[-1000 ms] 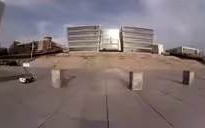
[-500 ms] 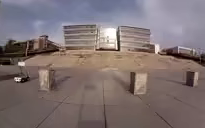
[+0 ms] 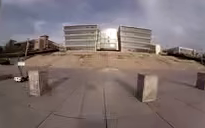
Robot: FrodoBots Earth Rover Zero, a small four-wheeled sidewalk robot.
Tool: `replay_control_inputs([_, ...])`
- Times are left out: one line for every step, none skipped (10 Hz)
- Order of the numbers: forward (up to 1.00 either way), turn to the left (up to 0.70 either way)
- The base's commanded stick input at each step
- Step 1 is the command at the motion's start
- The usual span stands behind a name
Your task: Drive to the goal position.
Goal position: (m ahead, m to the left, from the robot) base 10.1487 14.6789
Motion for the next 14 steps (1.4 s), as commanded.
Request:
replay_control_inputs([0.7,0.14])
replay_control_inputs([0.7,0.14])
replay_control_inputs([0.7,0.14])
replay_control_inputs([0.7,0.14])
replay_control_inputs([0.7,0.14])
replay_control_inputs([0.7,0.14])
replay_control_inputs([0.7,0.14])
replay_control_inputs([0.7,0.14])
replay_control_inputs([0.7,0.14])
replay_control_inputs([0.7,0.14])
replay_control_inputs([0.7,0.14])
replay_control_inputs([0.7,0.14])
replay_control_inputs([0.7,0.14])
replay_control_inputs([0.7,0.14])
